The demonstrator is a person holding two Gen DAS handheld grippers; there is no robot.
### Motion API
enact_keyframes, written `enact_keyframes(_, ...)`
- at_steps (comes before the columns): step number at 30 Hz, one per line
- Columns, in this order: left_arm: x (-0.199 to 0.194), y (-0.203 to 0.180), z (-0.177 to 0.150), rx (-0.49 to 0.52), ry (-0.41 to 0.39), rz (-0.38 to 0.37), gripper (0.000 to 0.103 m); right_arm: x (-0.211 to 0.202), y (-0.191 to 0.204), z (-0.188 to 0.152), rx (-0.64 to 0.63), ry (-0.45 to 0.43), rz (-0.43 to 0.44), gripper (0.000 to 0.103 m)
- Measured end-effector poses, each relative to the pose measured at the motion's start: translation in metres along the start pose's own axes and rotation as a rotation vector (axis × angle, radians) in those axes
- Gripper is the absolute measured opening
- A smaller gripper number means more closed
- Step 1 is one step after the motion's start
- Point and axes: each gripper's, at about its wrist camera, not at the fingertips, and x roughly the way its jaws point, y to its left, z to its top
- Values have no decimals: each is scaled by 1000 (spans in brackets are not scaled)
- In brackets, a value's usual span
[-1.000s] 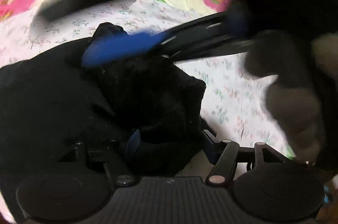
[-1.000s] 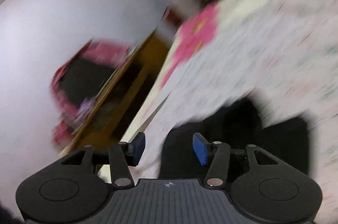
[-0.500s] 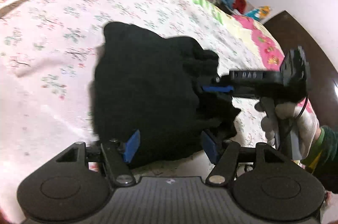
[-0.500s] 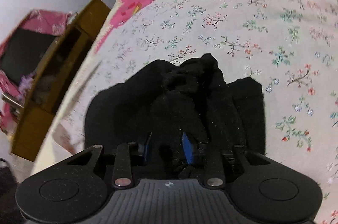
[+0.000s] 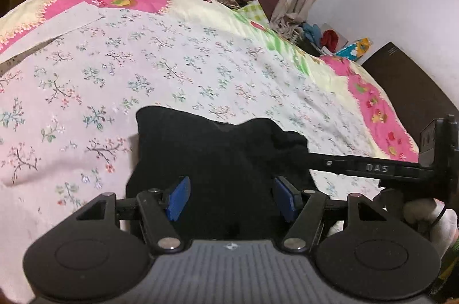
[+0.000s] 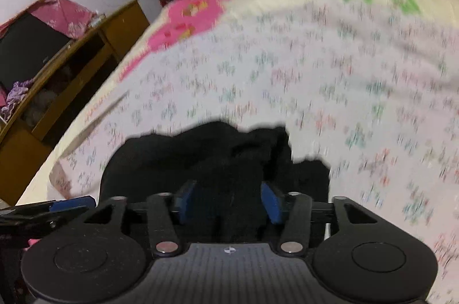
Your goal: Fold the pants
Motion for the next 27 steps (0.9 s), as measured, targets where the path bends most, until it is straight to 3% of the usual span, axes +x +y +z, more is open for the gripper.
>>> enact_keyframes(3, 10, 6, 5, -2, -15, 20, 72, 19, -6, 5, 4, -9, 7, 66)
enact_keyframes(7, 29, 16, 15, -7, -24, 25, 72, 54, -15, 8, 67, 44, 84, 66)
enact_keyframes(8, 34, 20, 16, -15, -24, 32, 72, 59, -17, 5, 79, 58, 88, 56)
enact_keyframes(9, 40, 23, 18, -20, -20, 36, 72, 61, -20, 3, 93, 70, 79, 31)
enact_keyframes(12, 45, 25, 23, -50, -23, 24, 72, 54, -36, 2, 147, 109, 83, 7)
enact_keyframes(16, 42, 11, 28, -27, -23, -1, 72, 30, -36, 7, 73, 122, 52, 3)
enact_keyframes(19, 43, -1, 26, 24, -30, -17, 75, 17, -48, 3, 86, 122, -36, 0)
enact_keyframes(22, 76, 2, 12, 60, 57, 44, 79, 36, -55, -6, 137, 151, -43, 0)
enact_keyframes(24, 94, 0, 5, 123, 97, 102, 83, 48, -37, -10, 11, 156, -80, 0)
enact_keyframes(27, 104, -13, 3, 208, 120, 98, 95, 44, -39, -6, -6, 162, -84, 0)
